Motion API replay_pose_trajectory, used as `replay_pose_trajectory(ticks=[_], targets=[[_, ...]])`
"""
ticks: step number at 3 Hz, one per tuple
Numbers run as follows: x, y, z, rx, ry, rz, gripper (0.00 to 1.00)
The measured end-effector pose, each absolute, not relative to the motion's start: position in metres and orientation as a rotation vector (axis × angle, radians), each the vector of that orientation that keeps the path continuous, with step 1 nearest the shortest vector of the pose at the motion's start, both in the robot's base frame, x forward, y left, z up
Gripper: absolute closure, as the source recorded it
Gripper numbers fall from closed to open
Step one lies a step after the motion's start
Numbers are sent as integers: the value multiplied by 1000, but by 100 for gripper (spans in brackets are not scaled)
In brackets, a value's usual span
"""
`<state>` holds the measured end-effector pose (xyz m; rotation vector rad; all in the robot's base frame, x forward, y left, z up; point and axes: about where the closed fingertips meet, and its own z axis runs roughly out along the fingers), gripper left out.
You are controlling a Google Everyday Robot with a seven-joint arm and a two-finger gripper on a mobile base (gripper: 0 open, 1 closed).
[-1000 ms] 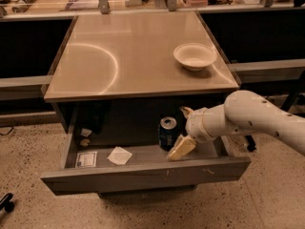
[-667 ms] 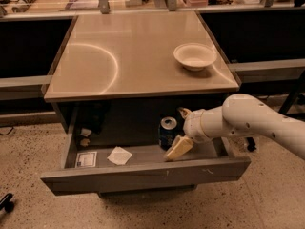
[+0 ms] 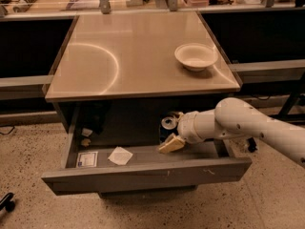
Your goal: Pick pepsi can from top drawer and place on counter
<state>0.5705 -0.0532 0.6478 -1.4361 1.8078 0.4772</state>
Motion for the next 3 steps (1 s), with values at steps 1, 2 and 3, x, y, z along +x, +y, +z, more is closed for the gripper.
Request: replay_pose_trajectory(ticks=[1,2,3], targets=[[570,-53,644,-1435,1810,484,48],[570,-53,644,-1435,1810,484,72],[563,-45,656,-1465,1807,518,95]])
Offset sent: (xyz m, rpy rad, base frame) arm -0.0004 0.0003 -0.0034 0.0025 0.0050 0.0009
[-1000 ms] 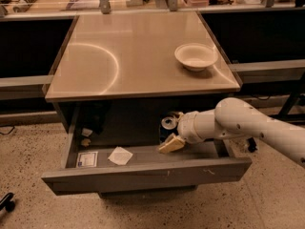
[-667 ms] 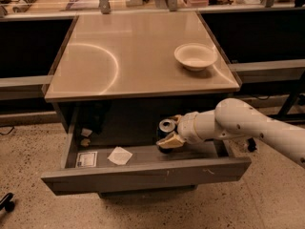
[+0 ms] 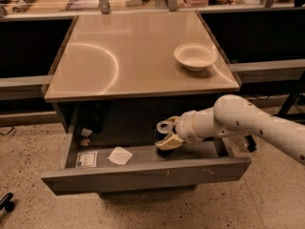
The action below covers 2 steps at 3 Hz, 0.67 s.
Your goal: Pick pepsi can from top drawer and place on counter
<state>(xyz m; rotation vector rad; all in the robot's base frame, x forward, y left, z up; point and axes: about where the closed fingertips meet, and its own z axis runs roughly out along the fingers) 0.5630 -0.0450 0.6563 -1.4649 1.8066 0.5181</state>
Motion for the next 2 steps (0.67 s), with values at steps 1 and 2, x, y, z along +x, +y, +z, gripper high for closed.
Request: replay_pose_trajectory(ticks=[1,2], targets=[[559,-29,701,-1506,1809,569,100],[567,-16,762,-1566,1805,549,100]])
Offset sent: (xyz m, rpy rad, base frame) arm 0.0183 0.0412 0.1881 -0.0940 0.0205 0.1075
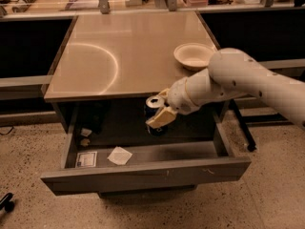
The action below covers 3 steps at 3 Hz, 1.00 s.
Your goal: Pick pepsi can from top drawer and place on counter
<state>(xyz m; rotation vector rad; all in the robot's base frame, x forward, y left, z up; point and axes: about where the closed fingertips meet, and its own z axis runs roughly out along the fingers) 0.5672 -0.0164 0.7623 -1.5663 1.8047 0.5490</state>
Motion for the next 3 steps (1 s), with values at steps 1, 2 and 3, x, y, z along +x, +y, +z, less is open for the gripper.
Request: replay_pose_trajectory(ticks=[1,2,3], targets=[[596,-1,852,-1620,1723,420,100],[597,0,855,-1618,1722,417,100],[611,3,873,-1610,1720,391,100]])
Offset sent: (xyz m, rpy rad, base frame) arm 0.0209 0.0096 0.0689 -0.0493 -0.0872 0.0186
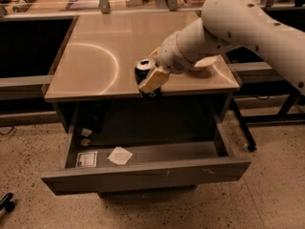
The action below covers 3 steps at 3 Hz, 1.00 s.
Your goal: Pick pepsi can from top drawer and place on counter
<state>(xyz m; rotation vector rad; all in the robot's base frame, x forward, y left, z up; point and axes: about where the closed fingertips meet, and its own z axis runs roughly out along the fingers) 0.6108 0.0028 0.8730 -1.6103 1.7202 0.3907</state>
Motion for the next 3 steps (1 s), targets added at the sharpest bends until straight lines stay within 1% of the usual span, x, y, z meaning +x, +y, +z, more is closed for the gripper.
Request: replay_pose_trajectory(ticks=[2,3], targets=[[662,2,899,-1620,1684,308,100],[681,0,884,-1573,1652,316,100]])
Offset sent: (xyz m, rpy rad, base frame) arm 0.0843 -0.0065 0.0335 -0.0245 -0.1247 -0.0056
